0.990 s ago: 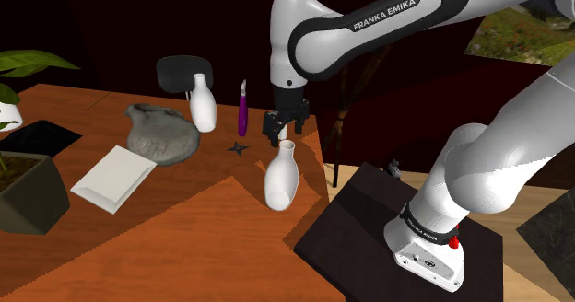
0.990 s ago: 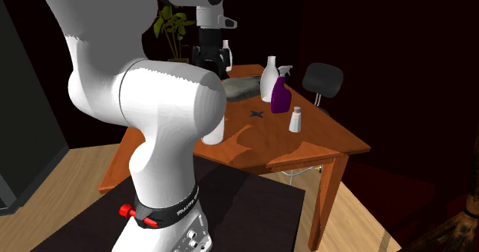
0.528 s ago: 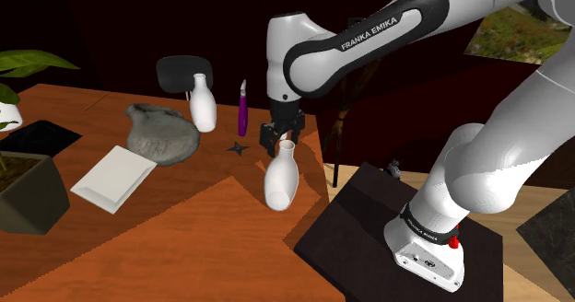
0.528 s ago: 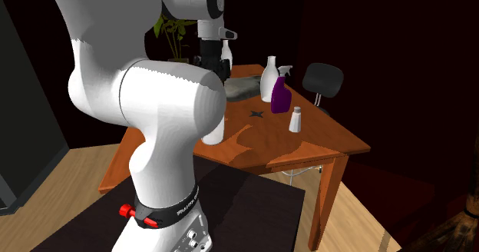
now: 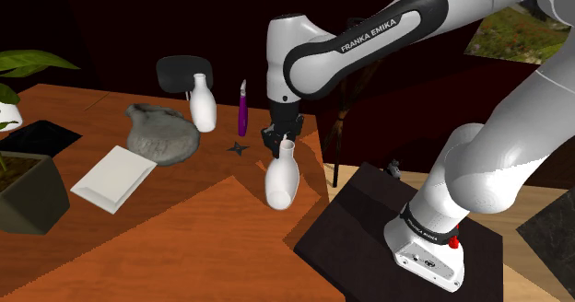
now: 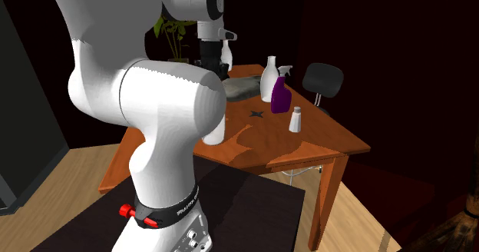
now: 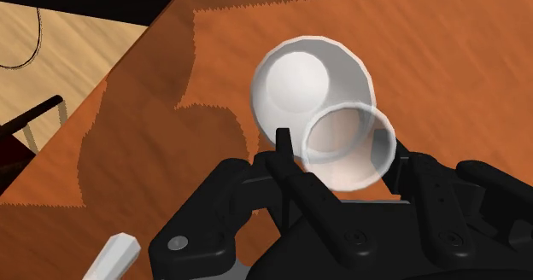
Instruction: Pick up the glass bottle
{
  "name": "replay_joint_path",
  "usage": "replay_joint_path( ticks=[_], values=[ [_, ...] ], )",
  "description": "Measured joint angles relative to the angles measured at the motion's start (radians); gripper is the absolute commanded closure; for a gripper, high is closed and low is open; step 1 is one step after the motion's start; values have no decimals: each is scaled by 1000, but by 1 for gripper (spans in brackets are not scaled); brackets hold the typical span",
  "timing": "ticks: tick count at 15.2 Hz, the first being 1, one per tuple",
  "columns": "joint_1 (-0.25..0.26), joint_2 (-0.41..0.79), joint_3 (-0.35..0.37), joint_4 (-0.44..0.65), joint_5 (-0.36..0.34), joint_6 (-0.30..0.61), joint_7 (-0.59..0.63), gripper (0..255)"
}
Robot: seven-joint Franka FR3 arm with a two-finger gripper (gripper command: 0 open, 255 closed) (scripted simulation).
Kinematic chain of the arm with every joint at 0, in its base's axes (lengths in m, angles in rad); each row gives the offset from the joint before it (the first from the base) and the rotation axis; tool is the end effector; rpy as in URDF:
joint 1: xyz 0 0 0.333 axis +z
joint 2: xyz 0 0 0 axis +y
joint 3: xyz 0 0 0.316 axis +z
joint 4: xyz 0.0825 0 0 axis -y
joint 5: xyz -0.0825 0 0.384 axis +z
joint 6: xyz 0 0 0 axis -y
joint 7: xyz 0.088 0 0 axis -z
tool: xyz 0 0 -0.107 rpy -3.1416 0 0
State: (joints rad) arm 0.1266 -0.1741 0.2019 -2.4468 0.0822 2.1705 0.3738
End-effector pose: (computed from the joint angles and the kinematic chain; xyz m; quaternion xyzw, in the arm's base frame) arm 0.4249 0.1476 0.3566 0.9973 -0.0499 -0.0544 0.0035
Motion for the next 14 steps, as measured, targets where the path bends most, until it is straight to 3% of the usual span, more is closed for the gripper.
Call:
replay_joint_path(
  ticks=[5,14],
  values=[
    [0,-4,-1,8,0,-14,0,255],
    [0,-70,-8,73,5,-145,-4,255]
  ],
)
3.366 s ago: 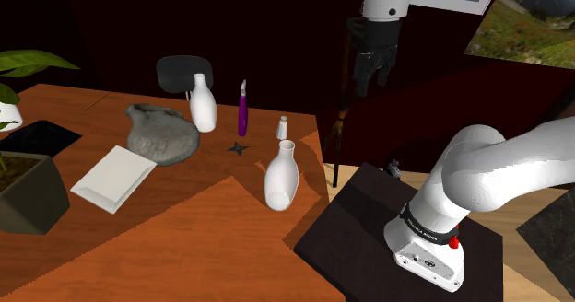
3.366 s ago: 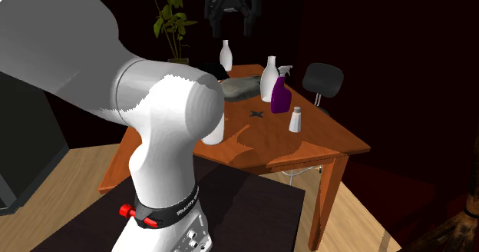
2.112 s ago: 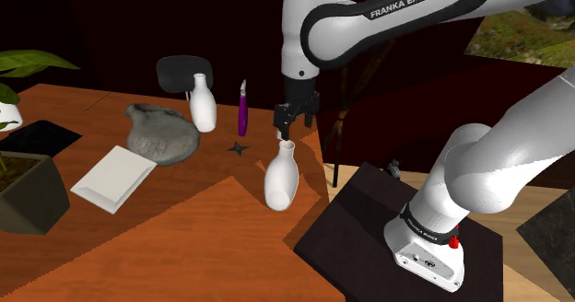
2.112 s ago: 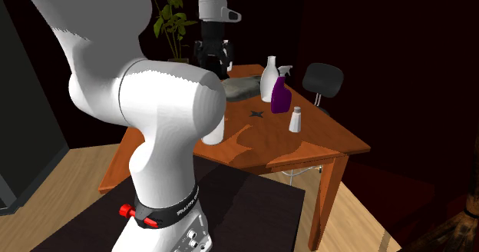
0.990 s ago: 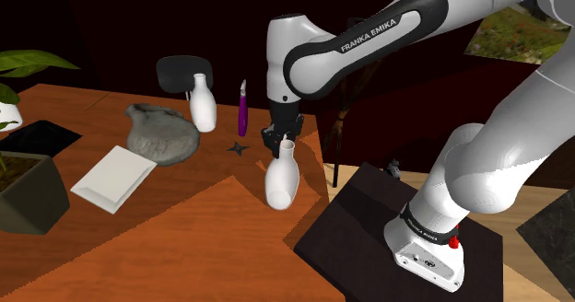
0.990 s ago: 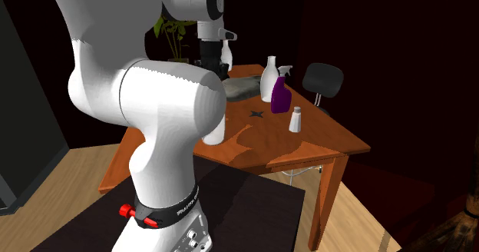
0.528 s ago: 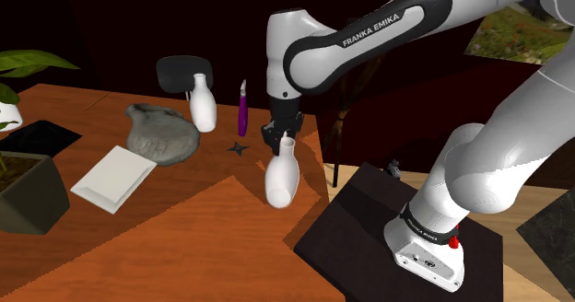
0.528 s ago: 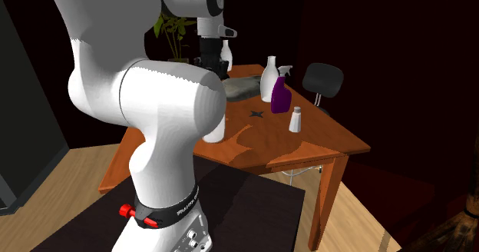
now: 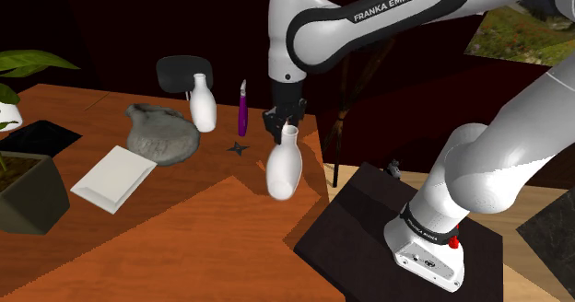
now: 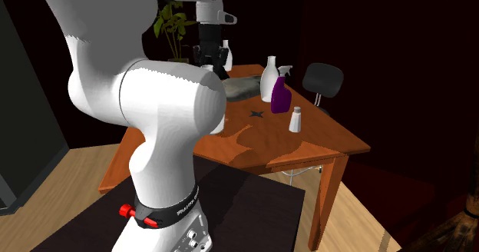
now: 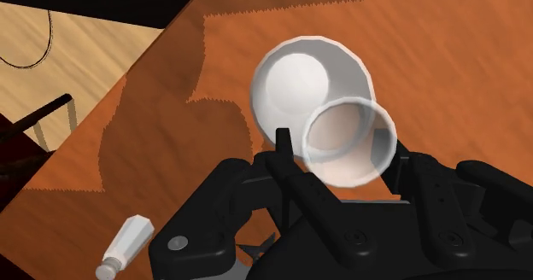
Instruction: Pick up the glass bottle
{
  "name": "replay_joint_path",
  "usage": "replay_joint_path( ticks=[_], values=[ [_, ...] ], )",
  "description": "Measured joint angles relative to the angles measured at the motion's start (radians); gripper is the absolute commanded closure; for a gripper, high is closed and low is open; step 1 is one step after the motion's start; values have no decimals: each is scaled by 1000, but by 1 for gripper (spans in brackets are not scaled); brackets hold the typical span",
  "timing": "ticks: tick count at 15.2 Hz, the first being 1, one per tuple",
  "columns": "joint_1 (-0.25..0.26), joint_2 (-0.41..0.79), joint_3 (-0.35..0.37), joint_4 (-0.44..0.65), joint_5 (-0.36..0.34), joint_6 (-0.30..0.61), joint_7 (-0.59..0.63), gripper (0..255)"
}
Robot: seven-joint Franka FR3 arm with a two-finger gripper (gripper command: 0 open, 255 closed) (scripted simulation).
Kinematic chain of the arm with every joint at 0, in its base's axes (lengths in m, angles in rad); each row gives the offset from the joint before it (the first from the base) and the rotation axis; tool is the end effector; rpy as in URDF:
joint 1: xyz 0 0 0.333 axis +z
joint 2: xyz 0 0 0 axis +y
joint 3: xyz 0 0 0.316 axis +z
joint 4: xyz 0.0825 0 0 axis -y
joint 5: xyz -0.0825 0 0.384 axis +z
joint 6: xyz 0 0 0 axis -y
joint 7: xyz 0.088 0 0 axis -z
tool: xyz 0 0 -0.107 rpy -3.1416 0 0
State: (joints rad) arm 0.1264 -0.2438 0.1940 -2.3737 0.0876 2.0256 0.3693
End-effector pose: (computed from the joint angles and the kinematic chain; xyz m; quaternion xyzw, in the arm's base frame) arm 0.4252 0.1474 0.4081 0.9972 -0.0498 -0.0557 0.0039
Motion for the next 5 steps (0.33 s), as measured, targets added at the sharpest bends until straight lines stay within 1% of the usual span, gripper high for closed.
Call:
replay_joint_path(
  ticks=[5],
  values=[
    [-1,-24,-4,41,0,-65,-1,255]
  ],
)
